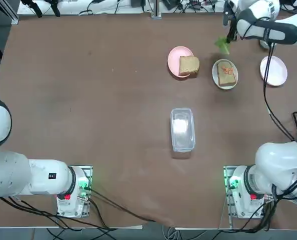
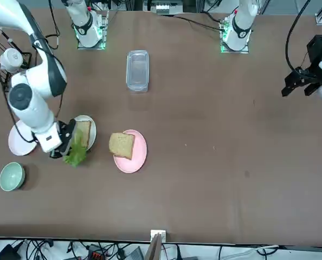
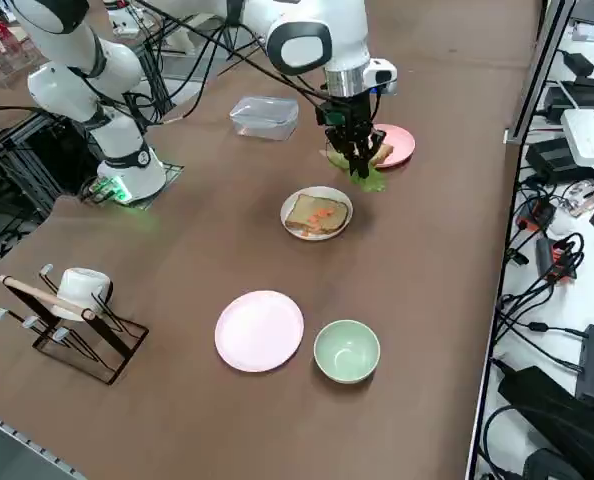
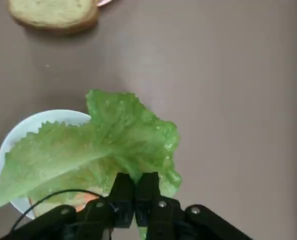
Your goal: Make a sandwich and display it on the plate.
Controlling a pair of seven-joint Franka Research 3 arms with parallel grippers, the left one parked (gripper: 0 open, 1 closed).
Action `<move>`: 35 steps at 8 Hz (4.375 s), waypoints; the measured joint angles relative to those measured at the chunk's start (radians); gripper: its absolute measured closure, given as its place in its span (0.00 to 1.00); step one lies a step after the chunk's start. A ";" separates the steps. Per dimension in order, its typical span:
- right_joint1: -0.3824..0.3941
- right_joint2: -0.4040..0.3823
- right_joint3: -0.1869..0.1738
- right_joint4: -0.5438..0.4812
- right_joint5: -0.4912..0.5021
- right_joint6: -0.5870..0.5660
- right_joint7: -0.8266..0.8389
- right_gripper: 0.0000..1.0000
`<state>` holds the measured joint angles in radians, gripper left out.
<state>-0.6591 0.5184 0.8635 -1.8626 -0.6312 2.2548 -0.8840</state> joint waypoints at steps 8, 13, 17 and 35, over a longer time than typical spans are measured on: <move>-0.110 -0.047 -0.002 -0.166 -0.005 0.059 -0.158 0.96; -0.135 -0.040 -0.002 -0.265 -0.005 0.210 -0.163 0.96; -0.146 -0.038 -0.003 -0.269 -0.005 0.220 -0.163 0.93; -0.110 -0.055 0.106 0.061 0.290 -0.149 0.156 0.00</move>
<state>-0.7695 0.4638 0.9698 -1.8018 -0.3417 2.1061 -0.7276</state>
